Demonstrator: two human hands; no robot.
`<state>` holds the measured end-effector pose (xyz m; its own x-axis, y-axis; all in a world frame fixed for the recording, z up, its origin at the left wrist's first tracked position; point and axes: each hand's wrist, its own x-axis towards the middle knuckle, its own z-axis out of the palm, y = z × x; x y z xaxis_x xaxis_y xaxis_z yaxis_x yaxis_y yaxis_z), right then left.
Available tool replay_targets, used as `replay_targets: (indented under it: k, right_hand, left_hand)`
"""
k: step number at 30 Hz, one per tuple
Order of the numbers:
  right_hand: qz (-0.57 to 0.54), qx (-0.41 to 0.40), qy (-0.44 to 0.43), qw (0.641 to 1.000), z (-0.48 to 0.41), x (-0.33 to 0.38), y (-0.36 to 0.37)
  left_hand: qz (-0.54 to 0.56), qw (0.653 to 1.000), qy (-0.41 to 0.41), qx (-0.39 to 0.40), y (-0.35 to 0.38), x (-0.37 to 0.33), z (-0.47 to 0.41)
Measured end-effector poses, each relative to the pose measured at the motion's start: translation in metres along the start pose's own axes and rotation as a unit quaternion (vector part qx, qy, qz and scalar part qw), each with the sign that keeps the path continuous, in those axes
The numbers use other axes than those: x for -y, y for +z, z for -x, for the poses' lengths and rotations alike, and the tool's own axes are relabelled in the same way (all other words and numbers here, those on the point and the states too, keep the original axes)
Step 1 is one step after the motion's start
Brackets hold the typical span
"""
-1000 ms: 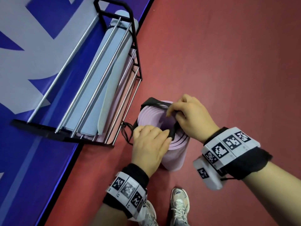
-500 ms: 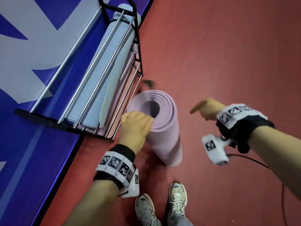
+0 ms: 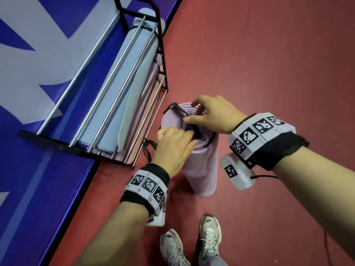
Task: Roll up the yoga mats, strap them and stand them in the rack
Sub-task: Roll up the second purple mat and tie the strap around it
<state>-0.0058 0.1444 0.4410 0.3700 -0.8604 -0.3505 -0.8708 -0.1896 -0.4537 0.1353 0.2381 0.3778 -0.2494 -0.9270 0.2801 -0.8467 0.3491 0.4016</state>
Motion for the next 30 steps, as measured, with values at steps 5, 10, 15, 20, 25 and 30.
replay_targets:
  k: [5,10,15,20,25,30]
  right_hand:
    - [0.13,-0.062,-0.053,0.988,0.007,0.003,0.015]
    - [-0.145,-0.075,-0.045,0.986,0.01,-0.023,0.002]
    - [-0.011,-0.131,0.017,0.991,-0.003,-0.028,0.006]
    - [0.139,-0.114,-0.054,0.982,-0.014,-0.026,-0.004]
    - [0.242,-0.068,0.017,0.968,-0.021,-0.032,-0.013]
    - [0.122,0.035,0.12,0.985,-0.03,-0.046,-0.008]
  left_hand:
    - [0.002,1.0,0.023,-0.01,0.008,-0.015,0.01]
    - [0.036,0.999,-0.022,-0.021,0.002,0.003,0.004]
    - [0.106,0.984,-0.115,0.082,-0.01,0.025,-0.029]
    - [0.117,0.988,-0.095,0.019,-0.002,0.022,-0.019]
    - [0.128,0.988,-0.084,0.034,-0.001,0.024,-0.023]
    - [0.144,0.985,-0.077,0.054,0.006,0.017,-0.027]
